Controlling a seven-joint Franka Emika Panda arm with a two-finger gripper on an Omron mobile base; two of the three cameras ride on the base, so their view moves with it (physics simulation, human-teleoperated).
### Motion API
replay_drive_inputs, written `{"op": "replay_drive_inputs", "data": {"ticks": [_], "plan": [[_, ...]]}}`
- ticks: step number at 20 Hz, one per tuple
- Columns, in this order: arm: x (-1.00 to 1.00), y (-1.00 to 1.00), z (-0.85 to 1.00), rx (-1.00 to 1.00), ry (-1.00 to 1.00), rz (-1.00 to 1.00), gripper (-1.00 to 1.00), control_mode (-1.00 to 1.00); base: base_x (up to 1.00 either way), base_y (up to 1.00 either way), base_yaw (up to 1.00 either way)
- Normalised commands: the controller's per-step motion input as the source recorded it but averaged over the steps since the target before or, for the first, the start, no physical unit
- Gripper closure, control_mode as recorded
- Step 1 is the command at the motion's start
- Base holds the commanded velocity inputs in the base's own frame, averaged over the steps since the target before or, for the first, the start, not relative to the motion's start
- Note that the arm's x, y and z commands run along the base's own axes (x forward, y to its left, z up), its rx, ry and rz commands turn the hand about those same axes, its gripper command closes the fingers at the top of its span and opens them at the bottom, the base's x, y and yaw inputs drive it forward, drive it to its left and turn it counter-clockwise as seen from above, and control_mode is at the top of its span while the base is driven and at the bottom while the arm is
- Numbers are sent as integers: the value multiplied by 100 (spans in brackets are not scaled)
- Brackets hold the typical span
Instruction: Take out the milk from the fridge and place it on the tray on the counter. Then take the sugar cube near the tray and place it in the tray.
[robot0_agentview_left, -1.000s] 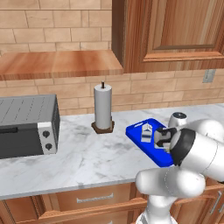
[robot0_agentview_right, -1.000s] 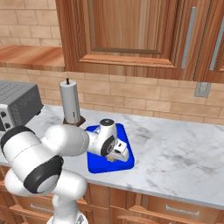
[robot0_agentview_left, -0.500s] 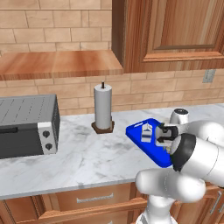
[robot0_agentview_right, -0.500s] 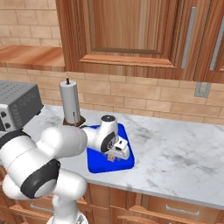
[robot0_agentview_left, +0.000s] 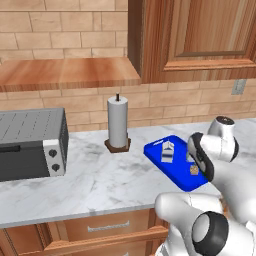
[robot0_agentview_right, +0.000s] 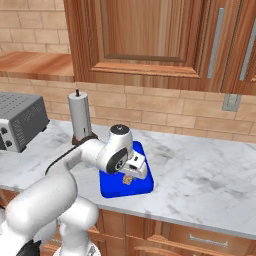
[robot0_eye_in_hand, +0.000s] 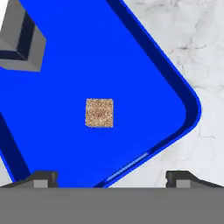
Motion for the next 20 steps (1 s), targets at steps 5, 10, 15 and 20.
{"op": "replay_drive_inputs", "data": {"ticks": [5,10,15,20], "plan": [[-73,17,92,-1,-19,2,-100,-100,0,0,0],[-65,24,99,-1,-14,2,-100,-100,0,0,0],[-55,29,100,0,0,3,-100,-100,0,0,0],[-61,33,100,0,0,3,-100,-100,0,0,0]]}}
